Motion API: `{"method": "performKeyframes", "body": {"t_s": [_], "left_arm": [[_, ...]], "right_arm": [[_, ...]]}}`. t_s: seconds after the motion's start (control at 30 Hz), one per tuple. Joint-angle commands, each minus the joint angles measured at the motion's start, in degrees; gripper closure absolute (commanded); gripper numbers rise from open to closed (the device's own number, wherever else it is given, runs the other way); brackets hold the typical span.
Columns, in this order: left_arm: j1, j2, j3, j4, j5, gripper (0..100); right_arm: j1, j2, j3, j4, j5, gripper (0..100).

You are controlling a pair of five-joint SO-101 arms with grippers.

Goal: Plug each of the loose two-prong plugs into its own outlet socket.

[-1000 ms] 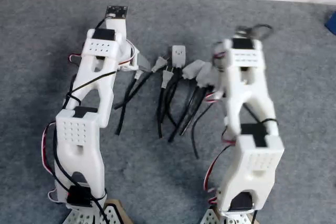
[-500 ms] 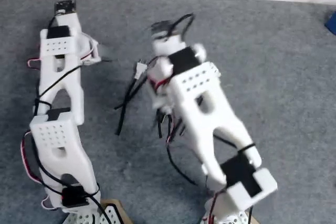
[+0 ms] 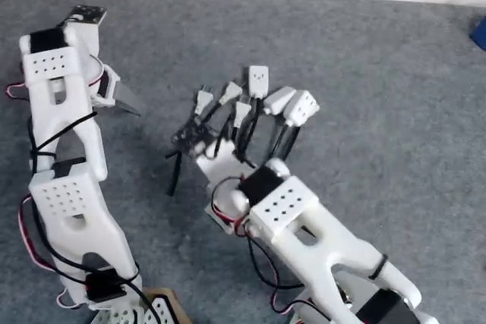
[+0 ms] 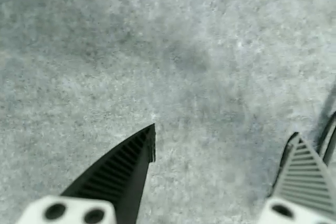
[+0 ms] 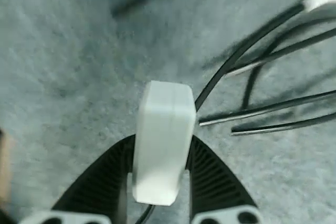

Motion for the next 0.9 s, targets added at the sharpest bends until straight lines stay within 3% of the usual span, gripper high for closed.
{"method": "performKeyframes", "body": {"t_s": [0.0, 0.27, 0.57, 0.87], "left_arm": [[-1.54, -3.82, -2.24, 0.79, -0.70, 62], [-3.03, -3.74, -2.24, 0.79, -0.62, 63], [-4.09, -3.74, -1.98, 1.14, -0.62, 63], [-4.97, -3.74, -1.98, 1.14, -0.79, 63]], "right_arm": [[-2.07, -0.57, 4.00, -6.11, 1.14, 99.1], [-14.55, -0.40, 10.24, -9.89, -3.87, 99.1], [-15.16, 0.13, 13.41, -12.88, -4.31, 98.1], [-11.91, -0.31, 14.11, -11.03, -2.46, 67.9]]}}
